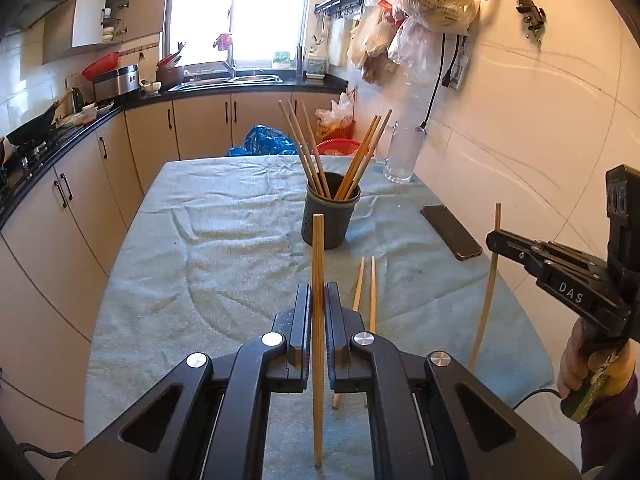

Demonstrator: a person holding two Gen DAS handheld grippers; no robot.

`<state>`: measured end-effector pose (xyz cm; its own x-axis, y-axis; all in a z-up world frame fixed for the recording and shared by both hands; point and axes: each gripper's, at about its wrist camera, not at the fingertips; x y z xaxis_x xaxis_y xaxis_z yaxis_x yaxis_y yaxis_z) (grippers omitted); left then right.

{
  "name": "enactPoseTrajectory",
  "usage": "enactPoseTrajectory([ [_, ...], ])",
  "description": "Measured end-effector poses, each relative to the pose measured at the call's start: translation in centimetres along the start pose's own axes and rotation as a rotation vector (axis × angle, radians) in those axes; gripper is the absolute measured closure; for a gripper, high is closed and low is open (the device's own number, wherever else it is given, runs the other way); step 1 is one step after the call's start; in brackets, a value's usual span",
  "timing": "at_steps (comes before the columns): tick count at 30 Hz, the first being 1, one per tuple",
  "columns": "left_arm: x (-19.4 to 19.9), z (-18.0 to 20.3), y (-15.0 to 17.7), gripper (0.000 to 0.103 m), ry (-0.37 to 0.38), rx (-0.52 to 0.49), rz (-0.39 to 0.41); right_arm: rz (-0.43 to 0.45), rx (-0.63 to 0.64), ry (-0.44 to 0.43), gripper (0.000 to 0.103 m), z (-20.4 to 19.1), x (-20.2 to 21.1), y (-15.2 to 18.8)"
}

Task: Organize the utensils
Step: 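Lift both chopsticks upright and carry them above the holder cup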

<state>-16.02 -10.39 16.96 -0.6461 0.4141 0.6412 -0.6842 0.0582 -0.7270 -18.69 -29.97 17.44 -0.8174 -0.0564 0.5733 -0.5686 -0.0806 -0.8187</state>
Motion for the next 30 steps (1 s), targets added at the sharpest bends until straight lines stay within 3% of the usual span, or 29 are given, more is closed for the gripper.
enactPoseTrajectory([
  [20, 1.3, 1.5, -3.9, 0.097, 0.043, -0.008, 0.096, 0.059, -0.033, -0.005, 0.096, 0.9, 0.1, -1.7],
  [30, 0.3, 2.4, -8.4, 0.097, 0.051, -0.037, 0.13, 0.132, -0.02, 0.012, 0.096, 1.3, -0.2, -5.9],
])
Point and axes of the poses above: each gripper's, at about its wrist camera, not at the fingertips, and x roughly against the way its jaws point, z to its right, y to its underside, and after that the axes turned 10 degrees about x, right-handed
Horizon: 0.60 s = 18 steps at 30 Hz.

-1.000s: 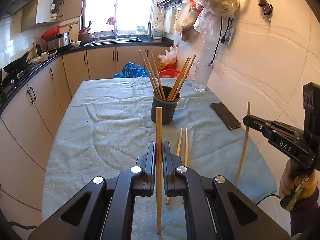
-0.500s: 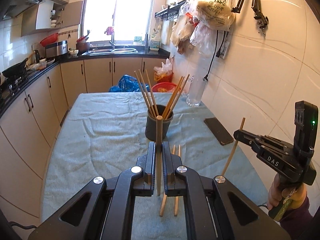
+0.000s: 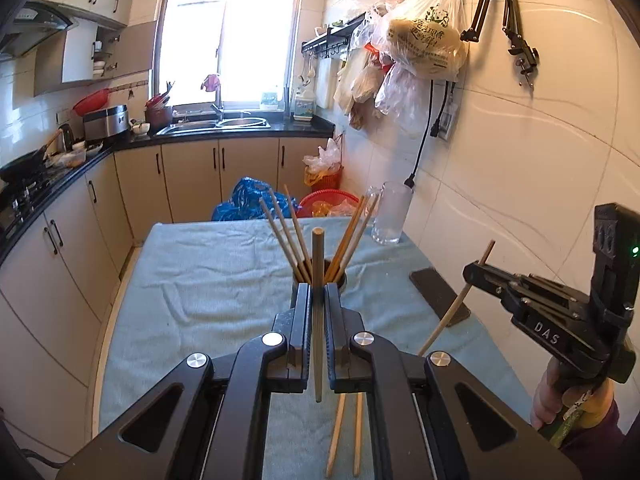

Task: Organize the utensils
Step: 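Lift both chopsticks upright and carry them above the holder cup, then lower both chopsticks into the holder cup and open both grippers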

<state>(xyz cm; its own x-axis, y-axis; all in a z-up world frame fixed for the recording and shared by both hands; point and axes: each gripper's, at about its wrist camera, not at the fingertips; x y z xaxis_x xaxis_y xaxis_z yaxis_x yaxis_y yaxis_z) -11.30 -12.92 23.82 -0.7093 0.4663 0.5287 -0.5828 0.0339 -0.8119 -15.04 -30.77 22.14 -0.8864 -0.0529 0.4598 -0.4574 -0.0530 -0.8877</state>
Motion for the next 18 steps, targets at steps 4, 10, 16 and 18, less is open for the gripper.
enactPoseTrajectory([
  [4, -1.0, 0.9, -2.4, 0.097, -0.015, -0.033, 0.053, 0.061, -0.006, 0.005, 0.096, 0.1, -0.1, -2.6],
  [10, -3.9, 1.4, -6.6, 0.097, 0.013, 0.017, 0.087, 0.152, -0.044, 0.012, 0.096, 0.8, -1.5, -6.5],
  [16, -8.1, 0.8, -10.0, 0.097, 0.008, 0.094, 0.107, 0.19, -0.084, 0.036, 0.096, 1.7, -4.3, -8.7],
  [18, -9.7, 0.5, -10.5, 0.097, 0.006, 0.108, 0.106, 0.19, -0.102, 0.042, 0.096, 2.4, -5.5, -9.0],
])
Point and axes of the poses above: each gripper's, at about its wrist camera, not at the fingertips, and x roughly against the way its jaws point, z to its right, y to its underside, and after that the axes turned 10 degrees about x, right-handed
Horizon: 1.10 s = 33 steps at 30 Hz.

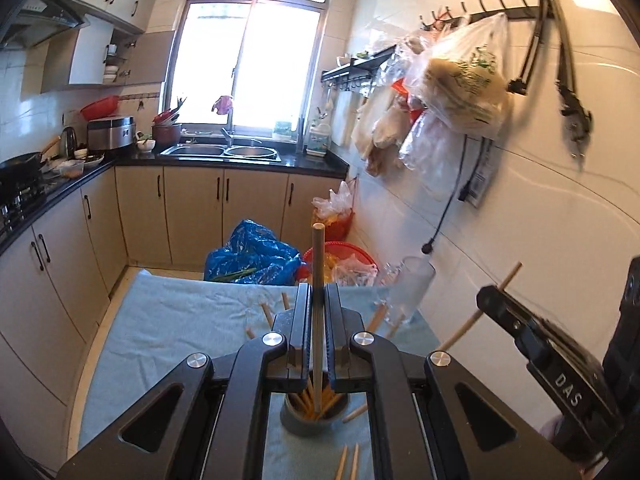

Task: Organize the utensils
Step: 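Lower both chopsticks into the holder cup and open both grippers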

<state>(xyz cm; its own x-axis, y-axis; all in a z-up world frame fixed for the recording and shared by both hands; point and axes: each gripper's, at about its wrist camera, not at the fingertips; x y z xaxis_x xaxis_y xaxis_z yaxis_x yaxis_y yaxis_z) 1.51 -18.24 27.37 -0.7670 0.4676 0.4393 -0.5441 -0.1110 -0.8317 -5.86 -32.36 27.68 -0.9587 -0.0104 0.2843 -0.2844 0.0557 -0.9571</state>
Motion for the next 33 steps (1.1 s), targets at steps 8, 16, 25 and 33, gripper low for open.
enactPoseTrajectory([
  [8, -5.2, -1.9, 2.2, 0.097, -0.046, 0.03, -0.112, -0.104, -0.046, 0.008, 0.096, 1.8, -5.3, 2.3],
  [16, -4.6, -2.6, 3.4, 0.093, -0.069, 0.019, -0.116, -0.185, -0.084, 0.004, 0.096, 3.1, -7.3, 4.7],
  [25, -0.2, -2.5, 4.0, 0.066, -0.068, 0.009, -0.063, -0.167, -0.069, 0.015, 0.061, 3.1, -5.8, 4.2],
  [33, 5.0, -4.1, 5.7, 0.061, -0.07, 0.034, -0.049, -0.162, -0.043, 0.032, 0.054, 2.9, -1.9, 4.0],
])
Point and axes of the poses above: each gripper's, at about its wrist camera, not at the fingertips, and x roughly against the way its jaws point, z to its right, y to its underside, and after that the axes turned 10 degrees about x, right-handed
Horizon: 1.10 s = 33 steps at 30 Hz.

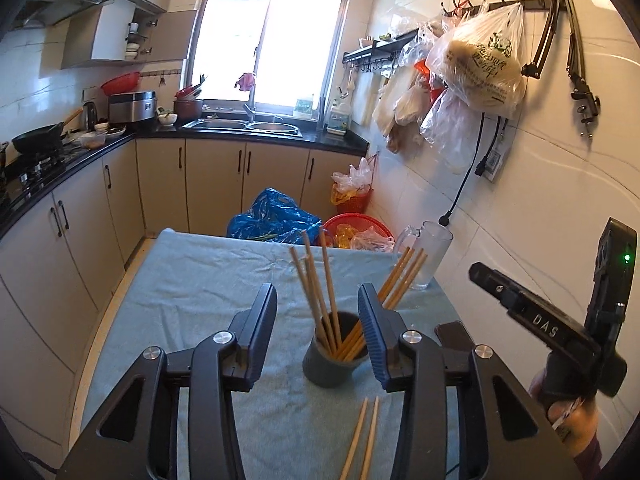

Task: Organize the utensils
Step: 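Lower both chopsticks into the holder cup and open both grippers, then withdraw both open grippers and move them to the last chopsticks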

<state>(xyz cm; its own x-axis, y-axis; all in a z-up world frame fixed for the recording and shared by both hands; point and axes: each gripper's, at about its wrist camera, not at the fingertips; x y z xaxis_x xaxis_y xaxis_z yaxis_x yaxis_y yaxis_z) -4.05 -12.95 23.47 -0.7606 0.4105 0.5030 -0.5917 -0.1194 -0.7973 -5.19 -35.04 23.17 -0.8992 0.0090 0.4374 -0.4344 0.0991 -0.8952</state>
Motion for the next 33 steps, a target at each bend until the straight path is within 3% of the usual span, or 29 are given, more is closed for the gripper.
enactPoseTrajectory([
  [7, 3.6, -0.9, 3.0, 0.055, -0.062, -0.048, 0.009, -0.005, 0.054, 0.035, 0.049, 0.2, 4.4, 1.2],
  [16, 5.5, -1.3, 6.3, 0.048, -0.118, -0.078, -0.014, 0.003, 0.114, 0.129, 0.044, 2.1, 10.8, 1.9],
  [24, 5.2, -1.9, 8.1, 0.043, -0.168, -0.113, -0.026, 0.011, 0.26, 0.263, 0.026, 3.2, 16.2, 1.2],
  [28, 4.0, -2.0, 8.7, 0.043, -0.174, -0.106, -0.058, -0.057, 0.298, 0.266, 0.024, 3.1, 15.7, 2.4],
  [33, 2.4, -2.4, 9.9, 0.043, -0.186, -0.113, -0.108, -0.188, 0.316, 0.216, 0.024, 2.4, 11.8, 5.9],
])
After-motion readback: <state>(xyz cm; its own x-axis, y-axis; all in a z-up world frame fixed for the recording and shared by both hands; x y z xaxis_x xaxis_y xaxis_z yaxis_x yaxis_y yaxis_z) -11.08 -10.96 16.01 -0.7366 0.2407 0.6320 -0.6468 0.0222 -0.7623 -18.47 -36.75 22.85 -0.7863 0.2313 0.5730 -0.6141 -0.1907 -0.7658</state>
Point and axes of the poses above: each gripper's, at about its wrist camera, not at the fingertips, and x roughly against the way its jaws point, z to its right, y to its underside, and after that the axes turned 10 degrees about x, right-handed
